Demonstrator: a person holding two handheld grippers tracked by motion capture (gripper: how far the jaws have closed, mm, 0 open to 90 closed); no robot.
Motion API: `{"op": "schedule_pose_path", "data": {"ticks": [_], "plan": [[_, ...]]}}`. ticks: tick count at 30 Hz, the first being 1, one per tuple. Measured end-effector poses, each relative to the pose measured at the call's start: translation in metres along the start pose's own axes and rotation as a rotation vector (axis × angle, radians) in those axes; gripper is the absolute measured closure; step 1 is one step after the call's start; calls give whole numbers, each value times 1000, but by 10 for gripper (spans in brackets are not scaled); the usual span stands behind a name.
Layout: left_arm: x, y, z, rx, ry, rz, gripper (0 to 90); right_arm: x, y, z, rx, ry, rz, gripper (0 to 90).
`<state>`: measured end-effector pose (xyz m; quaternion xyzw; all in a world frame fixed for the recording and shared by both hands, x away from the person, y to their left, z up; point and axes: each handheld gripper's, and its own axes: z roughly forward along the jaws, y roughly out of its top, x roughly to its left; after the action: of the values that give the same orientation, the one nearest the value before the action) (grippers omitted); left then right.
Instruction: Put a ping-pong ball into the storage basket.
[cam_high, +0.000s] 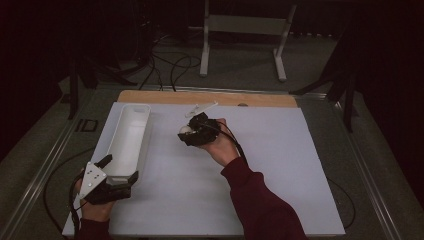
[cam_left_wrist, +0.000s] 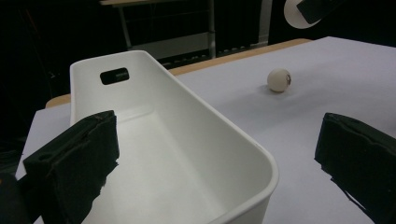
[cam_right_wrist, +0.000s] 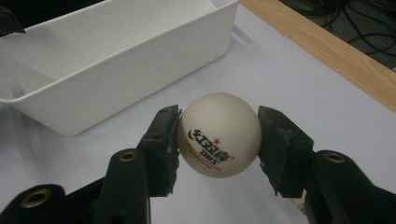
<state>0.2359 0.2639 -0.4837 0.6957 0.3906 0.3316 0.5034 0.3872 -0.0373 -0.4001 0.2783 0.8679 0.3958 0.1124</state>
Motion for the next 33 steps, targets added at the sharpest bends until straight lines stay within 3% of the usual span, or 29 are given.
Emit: {"op": "schedule_pose_path", "data": {"ticks": [33], "plan": [[0,0,0,-2,-1,-2,6,5,14,7,-23,29,4,502]]}}
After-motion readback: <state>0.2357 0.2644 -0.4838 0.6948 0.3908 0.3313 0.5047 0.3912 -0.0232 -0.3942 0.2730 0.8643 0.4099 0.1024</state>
